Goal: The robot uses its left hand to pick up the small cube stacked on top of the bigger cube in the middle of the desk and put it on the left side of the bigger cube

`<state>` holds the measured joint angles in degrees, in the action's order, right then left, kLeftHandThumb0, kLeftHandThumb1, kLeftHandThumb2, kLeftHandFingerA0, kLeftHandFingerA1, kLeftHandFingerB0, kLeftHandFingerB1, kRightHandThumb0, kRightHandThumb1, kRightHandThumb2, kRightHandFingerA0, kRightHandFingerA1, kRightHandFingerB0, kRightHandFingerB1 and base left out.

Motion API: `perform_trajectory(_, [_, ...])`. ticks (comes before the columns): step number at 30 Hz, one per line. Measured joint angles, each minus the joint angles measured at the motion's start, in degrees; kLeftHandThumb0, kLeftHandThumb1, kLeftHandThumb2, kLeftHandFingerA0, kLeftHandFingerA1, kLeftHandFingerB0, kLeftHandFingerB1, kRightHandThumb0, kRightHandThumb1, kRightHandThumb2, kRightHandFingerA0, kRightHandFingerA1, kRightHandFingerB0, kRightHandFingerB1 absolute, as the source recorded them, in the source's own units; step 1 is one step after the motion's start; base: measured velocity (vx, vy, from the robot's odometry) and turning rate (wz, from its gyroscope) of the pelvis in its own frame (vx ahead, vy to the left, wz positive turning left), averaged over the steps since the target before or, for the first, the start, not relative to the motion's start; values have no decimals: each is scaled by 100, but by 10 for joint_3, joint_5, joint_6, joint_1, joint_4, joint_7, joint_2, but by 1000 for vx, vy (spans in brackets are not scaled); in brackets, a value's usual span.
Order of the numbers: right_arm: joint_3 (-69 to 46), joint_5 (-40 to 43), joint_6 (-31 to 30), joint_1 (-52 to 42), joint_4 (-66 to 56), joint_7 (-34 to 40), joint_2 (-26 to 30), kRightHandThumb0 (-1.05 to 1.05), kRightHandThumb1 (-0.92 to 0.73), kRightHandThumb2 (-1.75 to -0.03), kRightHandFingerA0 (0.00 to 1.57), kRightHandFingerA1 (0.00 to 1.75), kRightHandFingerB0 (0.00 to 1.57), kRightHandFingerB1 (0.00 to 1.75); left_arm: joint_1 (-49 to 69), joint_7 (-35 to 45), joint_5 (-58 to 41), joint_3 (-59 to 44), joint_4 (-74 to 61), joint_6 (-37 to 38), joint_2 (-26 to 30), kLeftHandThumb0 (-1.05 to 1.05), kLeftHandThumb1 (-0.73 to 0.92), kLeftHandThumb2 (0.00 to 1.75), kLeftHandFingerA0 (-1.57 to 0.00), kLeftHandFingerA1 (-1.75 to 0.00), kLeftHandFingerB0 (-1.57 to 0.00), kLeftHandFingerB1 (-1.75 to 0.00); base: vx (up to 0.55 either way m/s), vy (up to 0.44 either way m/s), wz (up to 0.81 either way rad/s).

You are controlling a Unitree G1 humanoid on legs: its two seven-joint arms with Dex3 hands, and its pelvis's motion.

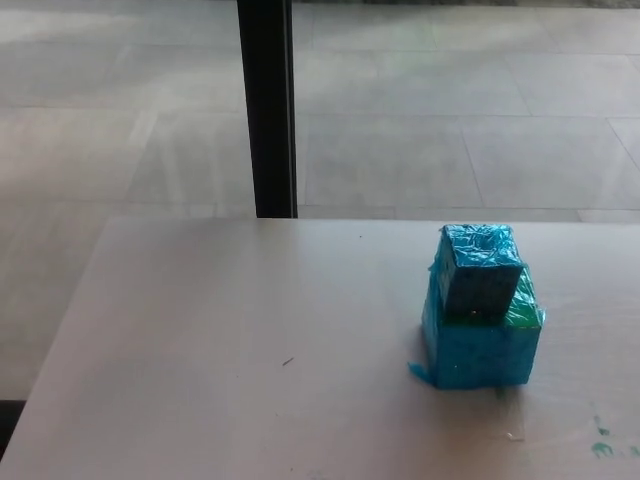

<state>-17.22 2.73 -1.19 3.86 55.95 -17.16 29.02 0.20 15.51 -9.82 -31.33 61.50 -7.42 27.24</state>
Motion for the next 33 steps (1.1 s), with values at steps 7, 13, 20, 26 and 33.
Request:
perform_trajectory(7, [-6, 16, -5, 0, 0, -33, 5, -60, -75, -62, 37, 63, 20, 36, -30, -21, -23, -27, -14, -36, 32, -89, 70, 109, -2, -39, -7, -19, 0, 0, 0])
perform_trajectory(13, [-6, 22, -7, -11, -14, -45, 5, -61, -75, -62, 36, 61, 21, 36, -108, -54, -22, -11, -28, -50, 77, -93, 69, 107, -3, -48, -8, -35, 2, 0, 1])
perform_trajectory(20, [-5, 22, -8, -14, -14, -51, 6, -62, -74, -62, 37, 60, 22, 34, -211, -70, -10, 48, -144, -64, 103, -80, 88, 67, -7, -41, -13, -28, 0, 0, 0])
perform_trajectory(26, [1, 21, -9, -14, -7, -62, 6, -65, -72, -62, 36, 60, 28, 37, -276, -65, 3, 111, -266, -67, 109, -81, 65, 101, -4, -49, -7, -37, 0, 0, 0])
perform_trajectory(33, [33, 19, -18, -16, 27, -107, 18, -60, -73, -62, 34, 61, 29, 37, -409, -47, 31, 223, -368, -97, 112, -87, 68, 104, -2, -48, -11, -42, 0, 0, 0])
